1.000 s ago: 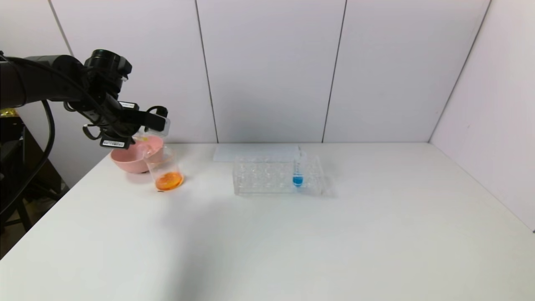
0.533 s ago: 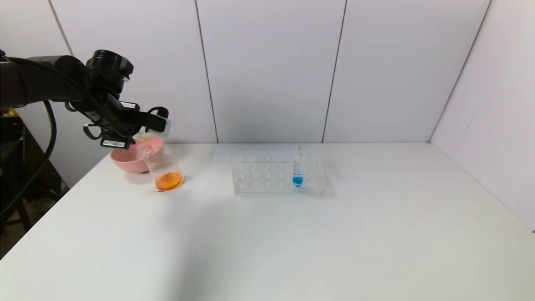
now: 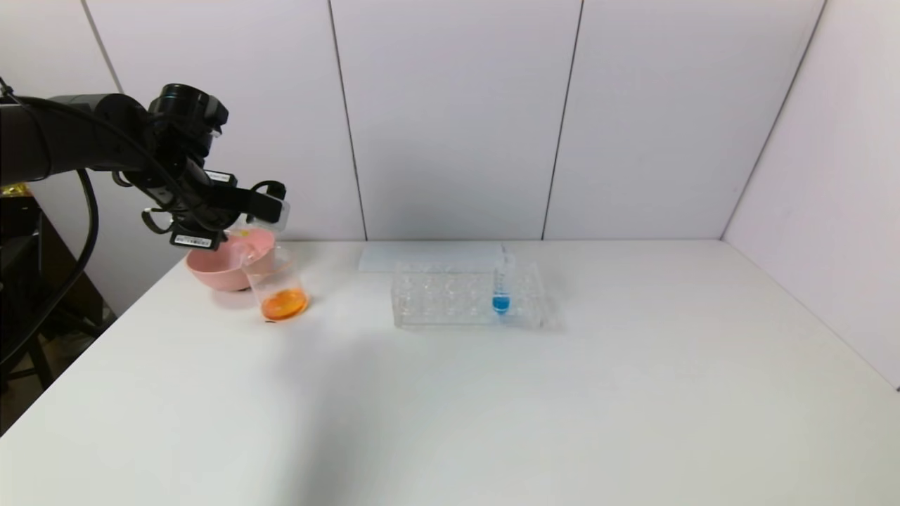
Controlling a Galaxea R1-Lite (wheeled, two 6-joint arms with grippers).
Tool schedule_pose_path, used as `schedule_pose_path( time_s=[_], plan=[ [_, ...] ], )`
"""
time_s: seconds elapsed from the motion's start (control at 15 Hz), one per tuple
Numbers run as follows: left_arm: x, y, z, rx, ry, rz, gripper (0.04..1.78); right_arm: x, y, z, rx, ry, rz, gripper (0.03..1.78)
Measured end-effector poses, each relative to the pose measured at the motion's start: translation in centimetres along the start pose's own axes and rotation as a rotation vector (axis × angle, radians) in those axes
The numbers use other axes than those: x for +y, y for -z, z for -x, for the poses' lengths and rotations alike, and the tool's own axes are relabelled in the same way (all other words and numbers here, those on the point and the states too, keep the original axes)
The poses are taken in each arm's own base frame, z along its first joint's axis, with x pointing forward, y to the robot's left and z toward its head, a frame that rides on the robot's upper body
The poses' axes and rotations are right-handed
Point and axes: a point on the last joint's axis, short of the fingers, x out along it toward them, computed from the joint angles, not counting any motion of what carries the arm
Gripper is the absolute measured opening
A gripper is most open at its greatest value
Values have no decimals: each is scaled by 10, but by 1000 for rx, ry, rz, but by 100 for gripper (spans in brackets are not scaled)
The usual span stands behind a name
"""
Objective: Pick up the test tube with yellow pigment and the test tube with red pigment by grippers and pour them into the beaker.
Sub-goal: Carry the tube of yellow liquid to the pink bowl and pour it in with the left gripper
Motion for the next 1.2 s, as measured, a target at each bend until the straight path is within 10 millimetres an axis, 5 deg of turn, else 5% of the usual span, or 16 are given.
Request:
schedule_pose_path(
  time_s=[1.2],
  plan=[
    [0,-3,2,36,-1,-18,45,0,0,0,0,0,0,170]
  ],
)
